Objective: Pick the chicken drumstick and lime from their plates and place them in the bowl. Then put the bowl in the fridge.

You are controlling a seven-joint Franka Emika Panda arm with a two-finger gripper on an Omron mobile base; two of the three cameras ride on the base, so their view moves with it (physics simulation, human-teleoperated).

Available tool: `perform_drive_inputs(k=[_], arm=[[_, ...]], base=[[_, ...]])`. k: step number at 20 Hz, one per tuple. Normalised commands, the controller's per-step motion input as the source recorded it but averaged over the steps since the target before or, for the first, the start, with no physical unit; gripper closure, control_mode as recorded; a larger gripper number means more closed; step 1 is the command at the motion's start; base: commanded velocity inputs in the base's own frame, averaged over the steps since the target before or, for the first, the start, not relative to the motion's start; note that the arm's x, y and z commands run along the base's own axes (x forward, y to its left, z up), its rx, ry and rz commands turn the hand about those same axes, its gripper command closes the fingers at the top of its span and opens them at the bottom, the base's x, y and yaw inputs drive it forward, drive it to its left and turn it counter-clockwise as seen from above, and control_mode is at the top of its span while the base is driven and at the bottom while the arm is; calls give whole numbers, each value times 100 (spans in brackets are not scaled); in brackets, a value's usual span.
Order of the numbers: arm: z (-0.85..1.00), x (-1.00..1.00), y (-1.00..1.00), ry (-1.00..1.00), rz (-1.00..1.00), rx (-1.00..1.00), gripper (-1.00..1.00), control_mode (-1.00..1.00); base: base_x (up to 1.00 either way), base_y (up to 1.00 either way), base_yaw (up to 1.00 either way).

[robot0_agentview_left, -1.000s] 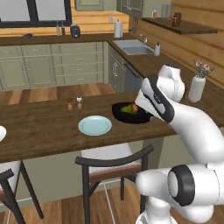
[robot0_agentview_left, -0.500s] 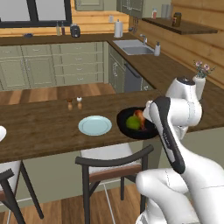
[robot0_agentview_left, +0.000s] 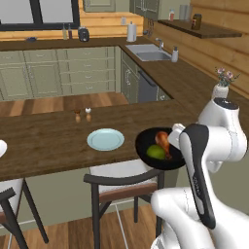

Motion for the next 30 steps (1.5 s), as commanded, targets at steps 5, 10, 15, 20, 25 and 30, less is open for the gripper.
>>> perform_drive_inputs(k=[5, 10, 15, 20, 25, 30], arm=[[-7, -2, -26, 0, -6, 0, 100, -100], [0, 0, -2, 0, -2, 0, 100, -100], [0, 0, 0, 0, 0, 0, 100, -100], [0, 0, 0, 0, 0, 0, 100, 100], [0, 0, 0, 0, 0, 0, 100, 100], [0, 0, 0, 0, 0, 0, 100, 100]], base=[[0, 0, 0], [0, 0, 0], [0, 0, 0], [-37, 23, 5], [-72, 50, 36], [-48, 93, 55]])
